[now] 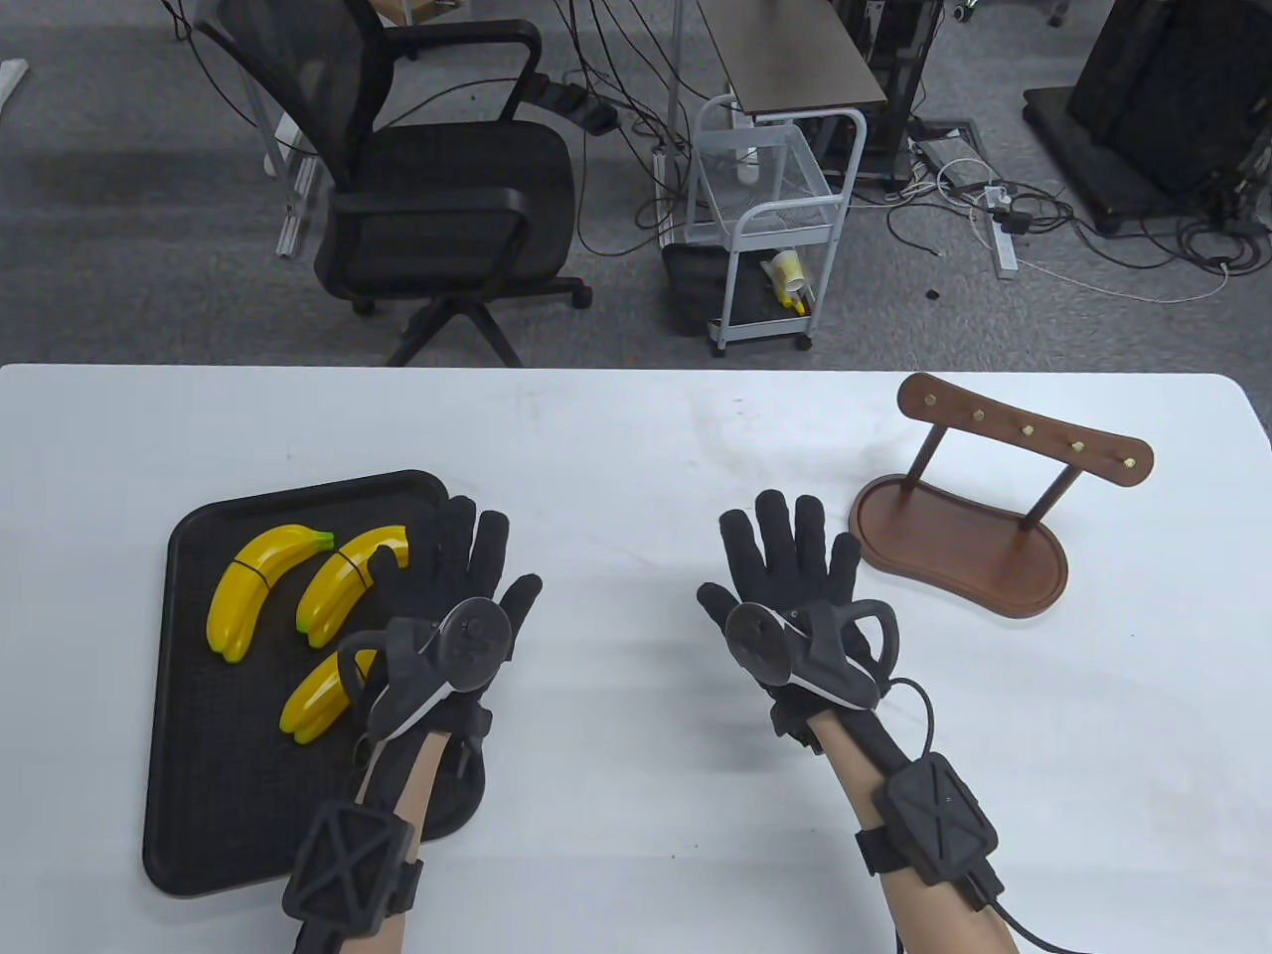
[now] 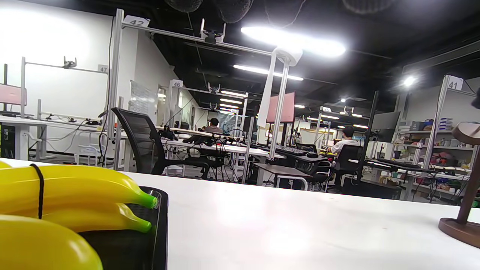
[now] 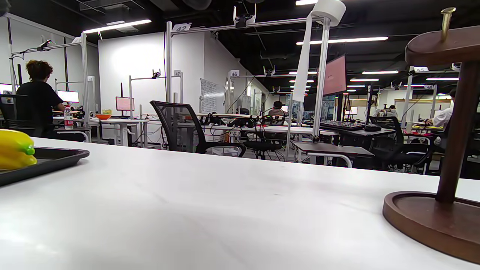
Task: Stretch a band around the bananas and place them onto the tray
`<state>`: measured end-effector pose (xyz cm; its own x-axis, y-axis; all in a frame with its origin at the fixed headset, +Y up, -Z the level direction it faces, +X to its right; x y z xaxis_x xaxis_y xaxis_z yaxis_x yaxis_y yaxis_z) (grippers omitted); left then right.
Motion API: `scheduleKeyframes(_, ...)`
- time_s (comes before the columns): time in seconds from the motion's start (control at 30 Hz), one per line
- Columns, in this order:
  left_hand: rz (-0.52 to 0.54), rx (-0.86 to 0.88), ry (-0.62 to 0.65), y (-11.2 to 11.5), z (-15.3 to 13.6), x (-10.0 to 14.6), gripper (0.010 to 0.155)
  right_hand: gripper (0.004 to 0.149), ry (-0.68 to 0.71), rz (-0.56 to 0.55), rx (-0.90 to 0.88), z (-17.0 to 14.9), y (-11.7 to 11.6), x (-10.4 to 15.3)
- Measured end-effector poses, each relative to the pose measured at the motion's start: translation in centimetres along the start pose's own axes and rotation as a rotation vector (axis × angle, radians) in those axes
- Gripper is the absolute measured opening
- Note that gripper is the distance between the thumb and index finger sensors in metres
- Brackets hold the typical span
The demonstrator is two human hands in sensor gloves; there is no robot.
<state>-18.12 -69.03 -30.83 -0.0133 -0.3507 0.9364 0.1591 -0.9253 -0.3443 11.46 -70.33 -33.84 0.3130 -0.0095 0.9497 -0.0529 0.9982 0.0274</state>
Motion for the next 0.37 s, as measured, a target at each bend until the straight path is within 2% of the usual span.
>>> scheduleKeyframes(0.37,0.005,0.006,0.013,-0.04,0.23,0.0,0.066,0.074,0.005,0.007,-0.012,0.09,-0.06,-0.02)
Point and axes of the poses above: the tracker on the back of each hand, its own z axis roughly to the thumb side, its own x axis roughly from the fingertips to the wrist, y = z × x, the point moved 2 cm from there along -x, roughly from the wrist to the fingertips, and after that the axes turned 11 degrees about z, right-handed, at the moved point
